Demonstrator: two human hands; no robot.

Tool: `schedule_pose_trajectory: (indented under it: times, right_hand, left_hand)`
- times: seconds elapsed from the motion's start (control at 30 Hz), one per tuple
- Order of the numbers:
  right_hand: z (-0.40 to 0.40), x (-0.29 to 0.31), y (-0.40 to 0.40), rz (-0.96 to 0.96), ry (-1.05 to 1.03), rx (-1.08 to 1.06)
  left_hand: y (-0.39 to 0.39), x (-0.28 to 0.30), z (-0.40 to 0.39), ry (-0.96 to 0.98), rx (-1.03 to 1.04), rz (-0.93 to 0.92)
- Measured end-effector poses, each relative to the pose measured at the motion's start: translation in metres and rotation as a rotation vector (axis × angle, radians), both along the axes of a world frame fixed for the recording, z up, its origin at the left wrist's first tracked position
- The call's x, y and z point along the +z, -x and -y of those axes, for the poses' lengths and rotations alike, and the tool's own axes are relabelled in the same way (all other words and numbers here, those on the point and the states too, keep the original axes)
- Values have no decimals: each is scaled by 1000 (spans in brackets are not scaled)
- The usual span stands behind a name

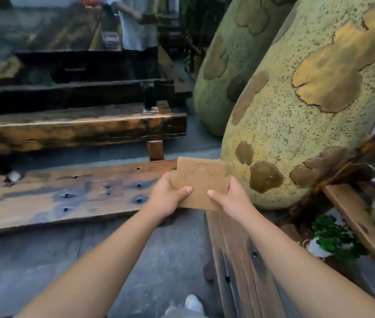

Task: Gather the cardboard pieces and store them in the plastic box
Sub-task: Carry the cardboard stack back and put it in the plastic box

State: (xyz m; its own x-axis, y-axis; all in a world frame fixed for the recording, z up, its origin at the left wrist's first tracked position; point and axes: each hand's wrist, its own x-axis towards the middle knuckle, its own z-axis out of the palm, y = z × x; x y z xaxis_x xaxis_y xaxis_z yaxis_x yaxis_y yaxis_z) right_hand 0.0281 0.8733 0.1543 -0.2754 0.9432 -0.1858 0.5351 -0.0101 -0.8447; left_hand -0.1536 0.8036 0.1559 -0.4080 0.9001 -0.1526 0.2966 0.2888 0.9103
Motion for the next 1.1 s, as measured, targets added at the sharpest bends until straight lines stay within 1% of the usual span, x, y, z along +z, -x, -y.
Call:
schedule_pose_trajectory:
  times: [0.13,0.23,0.3,0.4,0.6,0.63,0.7,0.83,0.9,1.1]
  right_hand:
    - [-9,-8,55,-20,37,178]
    - [-7,-13,93,-43,52,329]
    - [-1,-16,115,-61,74,423]
    - [14,-21,150,-61,100,576]
    - [63,-35,210,-14,134,883]
    - [83,-40,220,-3,141,953]
    - [97,-45,229,4,126,1011]
    - [170,-56,252,53,116,1254]
    - [211,-63,256,65,126,1331]
    - [308,-85,255,130,160,1491]
  left_hand:
    - [38,-7,25,6,191,42]
    - [58,-11,50,6,344,116]
    - [69,-15,69,1,446,132]
    - [81,-22,104,-8,627,139]
    - [87,-34,180,-42,904,155]
    - [83,-39,203,-34,972,158]
    - [79,-39,222,-9,1022,163]
    - [61,-48,297,33,1244,198]
    - [48,-55,334,33,1346,221]
    - [20,-81,426,111,1473,303]
